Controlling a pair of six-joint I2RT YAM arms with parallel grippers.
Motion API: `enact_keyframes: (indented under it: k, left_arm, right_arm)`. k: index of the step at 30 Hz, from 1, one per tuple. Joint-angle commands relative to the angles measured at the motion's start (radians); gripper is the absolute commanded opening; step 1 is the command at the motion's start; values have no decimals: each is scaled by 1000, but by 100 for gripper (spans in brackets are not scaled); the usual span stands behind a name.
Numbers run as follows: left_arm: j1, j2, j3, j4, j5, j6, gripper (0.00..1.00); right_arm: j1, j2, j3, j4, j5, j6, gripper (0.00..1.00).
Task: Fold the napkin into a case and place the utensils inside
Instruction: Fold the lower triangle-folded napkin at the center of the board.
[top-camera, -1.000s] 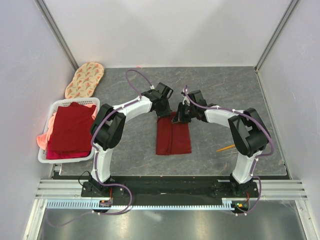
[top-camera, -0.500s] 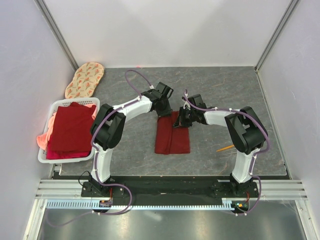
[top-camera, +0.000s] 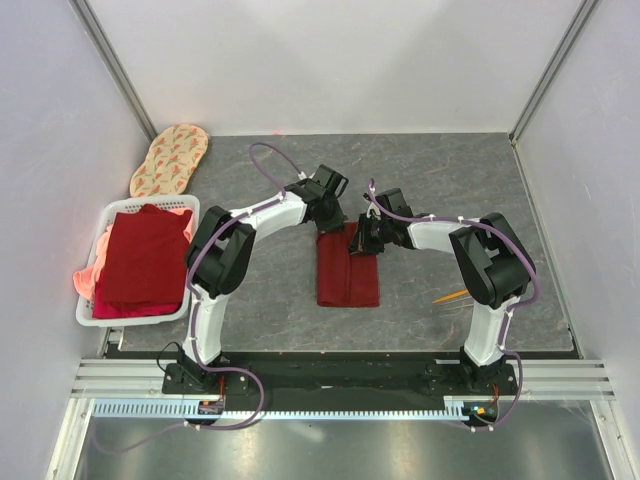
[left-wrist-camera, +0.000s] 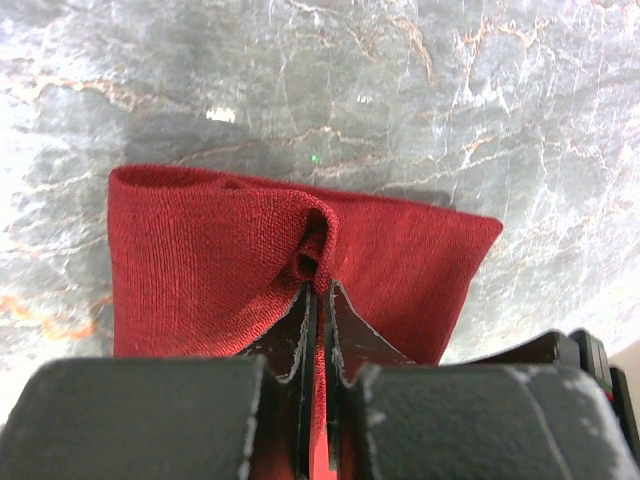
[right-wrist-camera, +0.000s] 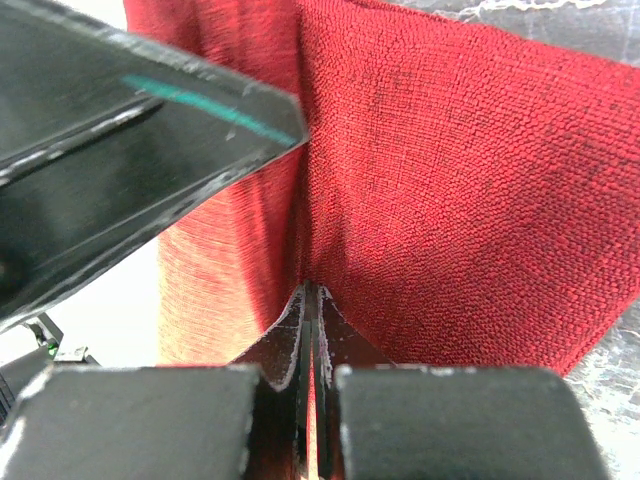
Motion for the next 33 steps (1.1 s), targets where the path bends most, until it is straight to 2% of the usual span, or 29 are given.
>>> enact_keyframes:
  k: [1, 9, 15, 18, 19, 25, 28, 33]
  left_arm:
    - [-1, 30, 37, 52, -34, -51, 2]
    - [-1, 24, 9, 81, -32, -49, 2]
    - [-1, 15, -21, 93, -18, -40, 2]
    - [-1, 11, -29, 96, -15, -35, 2]
    - [-1, 9, -31, 96, -15, -35, 2]
    - [-1, 1, -37, 98, -14, -34, 2]
    - [-1, -2, -37, 98, -11, -32, 2]
    - [-1, -3, -35, 100, -3, -31, 2]
  right_arm:
    - [0, -7, 32, -37, 20, -21, 0]
    - [-1, -71, 60, -109, 69, -40, 0]
    - [-12, -117, 78, -168, 104, -74, 9]
    - [-12, -119, 84, -165, 71, -77, 18]
    - [-12, -117, 84, -151, 51, -75, 24]
    - [-6, -71, 86, -93, -12, -54, 41]
    - [0, -48, 92, -73, -23, -44, 45]
    - [3, 4, 112, -57, -24, -37, 42]
